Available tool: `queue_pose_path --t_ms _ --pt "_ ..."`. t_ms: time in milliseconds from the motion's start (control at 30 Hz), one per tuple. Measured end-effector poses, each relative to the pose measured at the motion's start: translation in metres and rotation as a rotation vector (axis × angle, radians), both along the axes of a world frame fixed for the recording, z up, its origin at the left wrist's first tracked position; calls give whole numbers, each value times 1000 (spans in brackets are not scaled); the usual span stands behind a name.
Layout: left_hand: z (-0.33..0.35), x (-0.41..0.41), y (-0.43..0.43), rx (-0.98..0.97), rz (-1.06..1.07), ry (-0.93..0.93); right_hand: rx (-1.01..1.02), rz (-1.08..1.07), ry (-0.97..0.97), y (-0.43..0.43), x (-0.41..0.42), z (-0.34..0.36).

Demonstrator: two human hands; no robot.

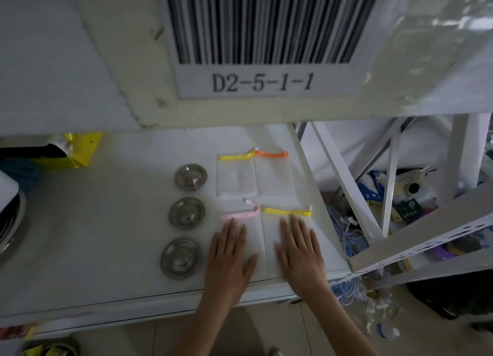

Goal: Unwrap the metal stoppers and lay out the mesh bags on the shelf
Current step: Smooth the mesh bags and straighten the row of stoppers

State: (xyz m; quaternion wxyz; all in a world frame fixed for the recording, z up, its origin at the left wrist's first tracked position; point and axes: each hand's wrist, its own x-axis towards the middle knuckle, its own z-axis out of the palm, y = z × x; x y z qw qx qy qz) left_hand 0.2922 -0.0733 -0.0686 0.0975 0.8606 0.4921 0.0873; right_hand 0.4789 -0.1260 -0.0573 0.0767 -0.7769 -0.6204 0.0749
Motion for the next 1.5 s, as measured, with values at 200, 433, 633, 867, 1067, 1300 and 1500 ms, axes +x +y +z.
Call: queue_pose_path --t_ms 200,433,633,867,1067,1300,1500 --pt "0 -8 7 9 -27 19 -50 27 -36 2 7 -2" --pt "15 0 14 23 -35 -11 71 -10 -22 15 7 18" --pt "37 36 75 -34 -4 -102 119 -3 143 95 19 44" --pt "44 39 141 -364 9 41 -123 111 113 127 23 31" --pt "47 30 129 -300 -137 179 -98 -42 90 120 26 24" --pt "41 25 137 -337 -40 131 -107 32 106 123 27 24" --pt "34 31 131 -327 -6 128 -114 85 94 118 33 18"
